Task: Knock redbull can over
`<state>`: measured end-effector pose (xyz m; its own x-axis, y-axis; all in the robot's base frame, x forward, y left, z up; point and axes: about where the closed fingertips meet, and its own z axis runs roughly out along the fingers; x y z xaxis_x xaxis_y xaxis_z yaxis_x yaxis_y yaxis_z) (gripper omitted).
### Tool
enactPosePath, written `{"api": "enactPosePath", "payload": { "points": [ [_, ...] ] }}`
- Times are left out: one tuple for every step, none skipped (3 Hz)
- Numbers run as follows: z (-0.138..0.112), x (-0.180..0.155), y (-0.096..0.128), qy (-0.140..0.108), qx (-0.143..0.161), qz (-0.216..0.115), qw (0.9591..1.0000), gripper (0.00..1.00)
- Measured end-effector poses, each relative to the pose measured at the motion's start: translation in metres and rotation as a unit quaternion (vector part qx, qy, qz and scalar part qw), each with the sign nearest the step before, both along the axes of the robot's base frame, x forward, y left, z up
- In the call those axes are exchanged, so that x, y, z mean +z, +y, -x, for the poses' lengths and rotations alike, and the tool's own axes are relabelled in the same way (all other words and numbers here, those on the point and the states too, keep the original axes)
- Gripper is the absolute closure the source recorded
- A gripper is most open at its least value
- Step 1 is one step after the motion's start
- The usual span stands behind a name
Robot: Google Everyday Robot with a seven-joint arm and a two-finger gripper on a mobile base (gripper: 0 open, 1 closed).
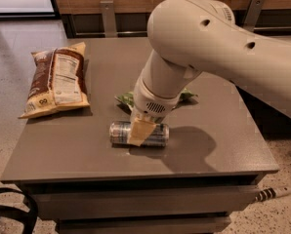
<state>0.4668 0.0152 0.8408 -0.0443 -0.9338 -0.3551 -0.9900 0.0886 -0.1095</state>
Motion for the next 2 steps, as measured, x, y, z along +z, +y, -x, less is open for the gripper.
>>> {"api": "enactPosePath", "payload": {
  "points": [
    [0.0008, 0.0015, 0.0004, -0.002, 0.001, 0.000, 1.0000, 0.53],
    [0.0020, 0.0035, 0.0010, -0.004, 0.001, 0.001, 1.0000, 0.23]
  ]
}}
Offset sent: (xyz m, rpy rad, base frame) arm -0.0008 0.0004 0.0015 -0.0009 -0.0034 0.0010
